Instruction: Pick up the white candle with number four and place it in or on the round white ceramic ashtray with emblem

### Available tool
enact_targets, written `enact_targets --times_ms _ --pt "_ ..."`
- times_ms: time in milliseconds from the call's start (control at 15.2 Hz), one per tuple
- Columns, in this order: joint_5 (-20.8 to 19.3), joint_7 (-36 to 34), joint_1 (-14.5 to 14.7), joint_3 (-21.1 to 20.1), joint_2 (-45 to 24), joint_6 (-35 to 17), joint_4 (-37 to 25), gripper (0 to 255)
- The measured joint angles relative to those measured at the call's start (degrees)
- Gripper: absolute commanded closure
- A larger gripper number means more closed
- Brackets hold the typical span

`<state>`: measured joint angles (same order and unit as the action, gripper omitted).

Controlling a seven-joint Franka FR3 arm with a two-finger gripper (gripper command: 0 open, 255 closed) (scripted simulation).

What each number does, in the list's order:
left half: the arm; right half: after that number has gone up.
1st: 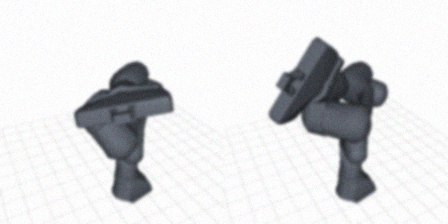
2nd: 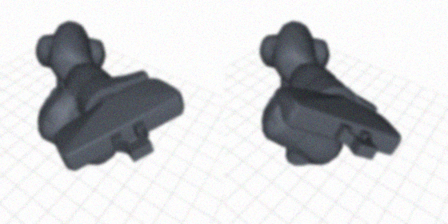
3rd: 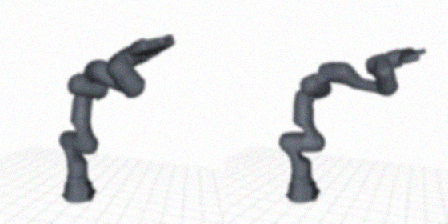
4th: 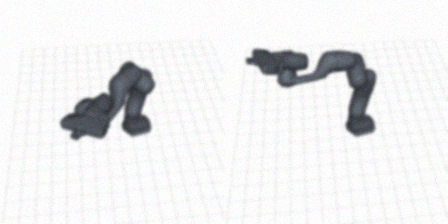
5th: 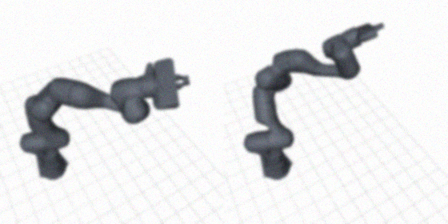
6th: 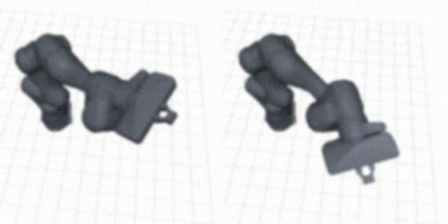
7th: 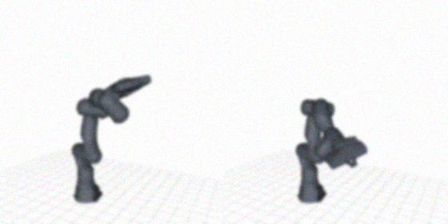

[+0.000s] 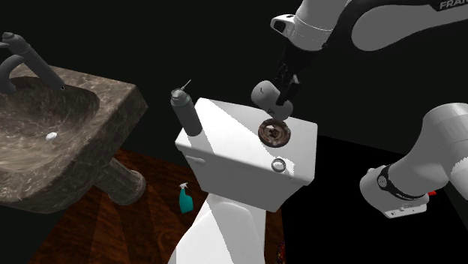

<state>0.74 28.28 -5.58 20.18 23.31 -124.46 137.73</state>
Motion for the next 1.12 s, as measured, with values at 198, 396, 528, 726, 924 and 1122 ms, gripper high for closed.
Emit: enact_targets --times_ms 198,396,528,726,924,1122 --pt "-2.2 -0.1 -2.0 -0.3 6.7 2.2 4.4 255" --pt "-2.9 0.3 -2.9 0.0 8.7 0.9 7.7 255" --pt "-3.0 0.5 -2.9 0.2 8.4 -0.7 9.1 255" --pt "-2.9 0.7 -2.8 0.5 7.7 -2.9 10.6 255" --pt "-2.9 1.3 -2.8 1.1 6.9 -5.6 12.5 255" --pt "-2.7 1.9 -2.6 1.7 5.7 -8.3 14.1 255"
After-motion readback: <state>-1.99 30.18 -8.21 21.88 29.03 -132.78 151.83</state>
